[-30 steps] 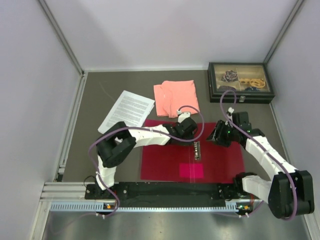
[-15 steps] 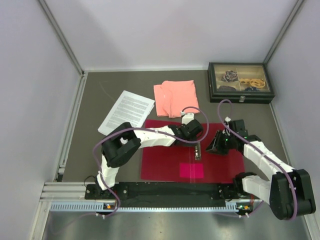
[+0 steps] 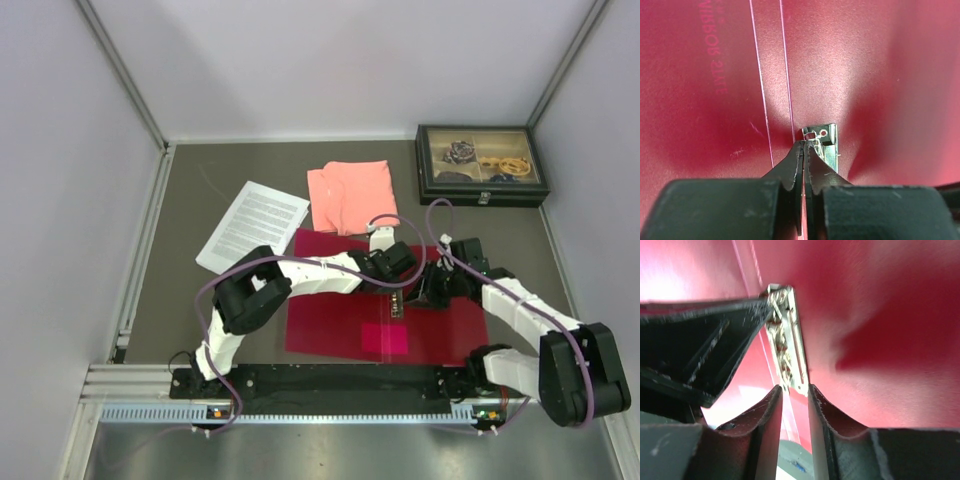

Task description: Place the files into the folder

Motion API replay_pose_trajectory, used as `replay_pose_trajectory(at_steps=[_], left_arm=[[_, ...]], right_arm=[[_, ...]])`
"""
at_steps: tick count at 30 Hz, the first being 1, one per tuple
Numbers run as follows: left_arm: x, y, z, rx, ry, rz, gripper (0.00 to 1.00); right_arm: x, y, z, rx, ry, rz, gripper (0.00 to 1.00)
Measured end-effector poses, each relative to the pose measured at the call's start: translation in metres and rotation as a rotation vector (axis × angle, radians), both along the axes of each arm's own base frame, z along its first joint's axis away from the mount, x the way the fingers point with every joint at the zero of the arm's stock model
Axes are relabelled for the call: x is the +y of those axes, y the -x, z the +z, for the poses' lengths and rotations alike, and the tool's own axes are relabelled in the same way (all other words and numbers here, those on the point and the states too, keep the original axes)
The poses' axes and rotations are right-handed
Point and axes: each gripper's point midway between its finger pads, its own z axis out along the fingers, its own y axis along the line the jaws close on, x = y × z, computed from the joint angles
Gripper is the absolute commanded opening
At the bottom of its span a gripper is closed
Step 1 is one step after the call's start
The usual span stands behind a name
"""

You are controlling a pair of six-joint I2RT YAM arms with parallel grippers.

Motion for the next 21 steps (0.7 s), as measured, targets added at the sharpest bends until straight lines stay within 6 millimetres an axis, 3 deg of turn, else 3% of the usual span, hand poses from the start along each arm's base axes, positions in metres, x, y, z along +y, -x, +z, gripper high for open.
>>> replay_pose_trajectory(at_steps=[12,21], left_arm=[[0.004,-0.003,0.0,0.003,0.007,0.07,0.0],[0.004,-0.003,0.0,0.013,0.019,0.097,0.0]], right_arm=[[0.03,0.025,-0.008,0.031,-0.048,0.156,0.27],[0.036,0.022,-0.01,0.017,-0.055,0.175,0.23]])
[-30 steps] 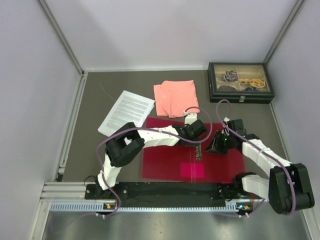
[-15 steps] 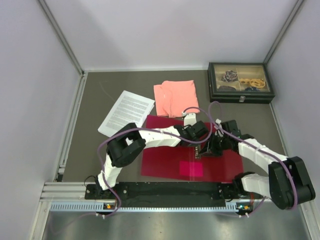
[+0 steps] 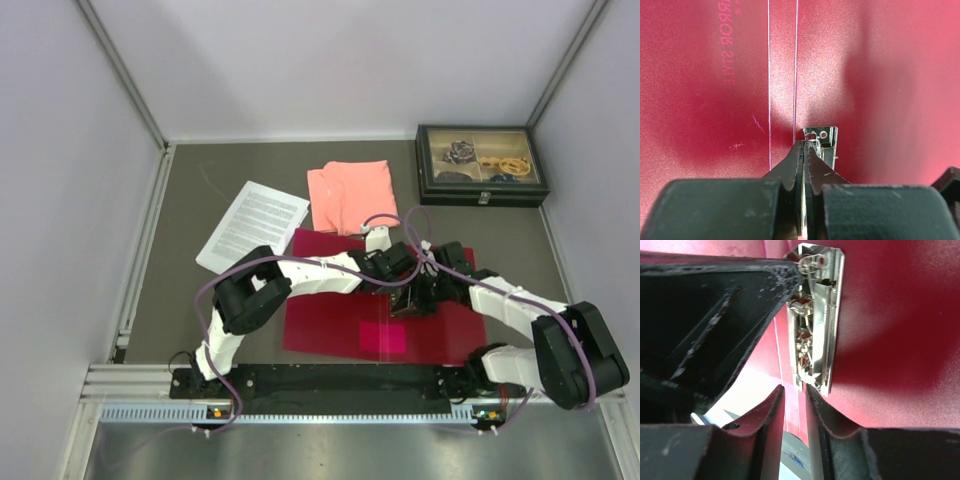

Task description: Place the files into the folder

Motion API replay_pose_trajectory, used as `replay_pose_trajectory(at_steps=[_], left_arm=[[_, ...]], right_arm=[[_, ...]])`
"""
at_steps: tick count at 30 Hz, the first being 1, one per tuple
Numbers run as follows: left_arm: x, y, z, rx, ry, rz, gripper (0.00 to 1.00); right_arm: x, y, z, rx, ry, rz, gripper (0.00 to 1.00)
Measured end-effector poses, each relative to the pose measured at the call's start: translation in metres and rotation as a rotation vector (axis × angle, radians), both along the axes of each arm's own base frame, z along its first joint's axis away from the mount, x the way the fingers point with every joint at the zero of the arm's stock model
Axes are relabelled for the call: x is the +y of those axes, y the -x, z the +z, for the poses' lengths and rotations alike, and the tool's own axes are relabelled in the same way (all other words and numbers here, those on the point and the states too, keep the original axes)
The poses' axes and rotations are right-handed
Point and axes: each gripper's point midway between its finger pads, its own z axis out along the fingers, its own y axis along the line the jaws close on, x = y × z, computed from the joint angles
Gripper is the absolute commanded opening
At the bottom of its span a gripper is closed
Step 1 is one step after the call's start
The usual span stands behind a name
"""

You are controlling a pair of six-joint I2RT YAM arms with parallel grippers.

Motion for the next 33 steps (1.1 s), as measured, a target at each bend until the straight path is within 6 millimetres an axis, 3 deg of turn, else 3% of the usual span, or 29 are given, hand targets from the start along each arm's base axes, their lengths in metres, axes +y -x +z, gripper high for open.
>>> replay_pose_trajectory(at_steps=[7,17,27,33], left_arm=[[0.0,0.0,-0.001,0.006,0.008,0.016,0.0],[0.0,0.001,-0.001,0.011,0.038,0.044,0.0],[0.005,0.002,-0.001,0.009,0.054,0.065,0.0],[0.013,0.003,-0.002,-0.001,0.051,0.076,0.0]], right_arm=[[0.0,0.001,-0.008,0.026,0.0,-0.01,0.2],[0.001,-0.001,-0.01,0.027,0.001,-0.014,0.0],[0.005,-0.001,-0.012,0.056,-0.015,-0.019,0.0],[0.014,-0.001,-0.015,0.051,0.081,-0.006,0.0]])
